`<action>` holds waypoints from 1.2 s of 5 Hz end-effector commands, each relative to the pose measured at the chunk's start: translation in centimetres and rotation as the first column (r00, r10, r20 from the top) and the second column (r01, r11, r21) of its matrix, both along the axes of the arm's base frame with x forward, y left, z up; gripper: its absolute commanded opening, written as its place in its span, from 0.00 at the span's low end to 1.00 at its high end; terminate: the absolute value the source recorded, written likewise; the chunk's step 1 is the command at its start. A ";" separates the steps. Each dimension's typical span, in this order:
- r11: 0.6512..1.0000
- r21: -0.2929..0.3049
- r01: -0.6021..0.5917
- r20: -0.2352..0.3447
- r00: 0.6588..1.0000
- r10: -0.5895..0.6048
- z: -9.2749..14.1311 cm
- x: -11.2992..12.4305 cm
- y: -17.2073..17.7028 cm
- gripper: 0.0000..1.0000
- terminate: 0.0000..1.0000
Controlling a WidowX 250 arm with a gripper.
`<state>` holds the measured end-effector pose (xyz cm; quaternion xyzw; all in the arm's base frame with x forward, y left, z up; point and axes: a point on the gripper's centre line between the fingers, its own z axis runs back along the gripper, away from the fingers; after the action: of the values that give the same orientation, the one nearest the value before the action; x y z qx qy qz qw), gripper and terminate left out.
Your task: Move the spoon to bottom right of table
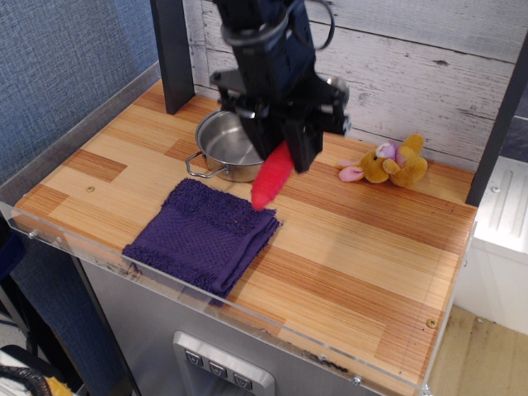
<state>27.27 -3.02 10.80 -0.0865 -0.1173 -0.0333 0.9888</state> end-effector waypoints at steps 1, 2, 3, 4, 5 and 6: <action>1.000 -0.014 0.017 0.010 1.000 -0.016 -0.5 -2.6 -2.3 0.00 0.00; 0.999 0.005 0.036 -0.005 0.999 -0.036 -2.4 -3.9 -3.4 0.00 0.00; 0.999 0.018 0.040 -0.009 0.999 -0.040 -3.8 -4.7 -4.4 0.00 0.00; 1.000 0.025 0.018 -0.010 1.000 -0.018 -5.0 -4.8 -5.5 0.00 0.00; 1.000 0.027 -0.014 -0.013 1.000 0.014 -5.7 -4.2 -6.1 0.00 0.00; 0.998 0.021 -0.052 -0.020 0.998 0.052 -6.0 -2.9 -6.3 0.00 0.00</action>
<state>24.50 -9.61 3.48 -0.0699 -0.0900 -0.0072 0.9935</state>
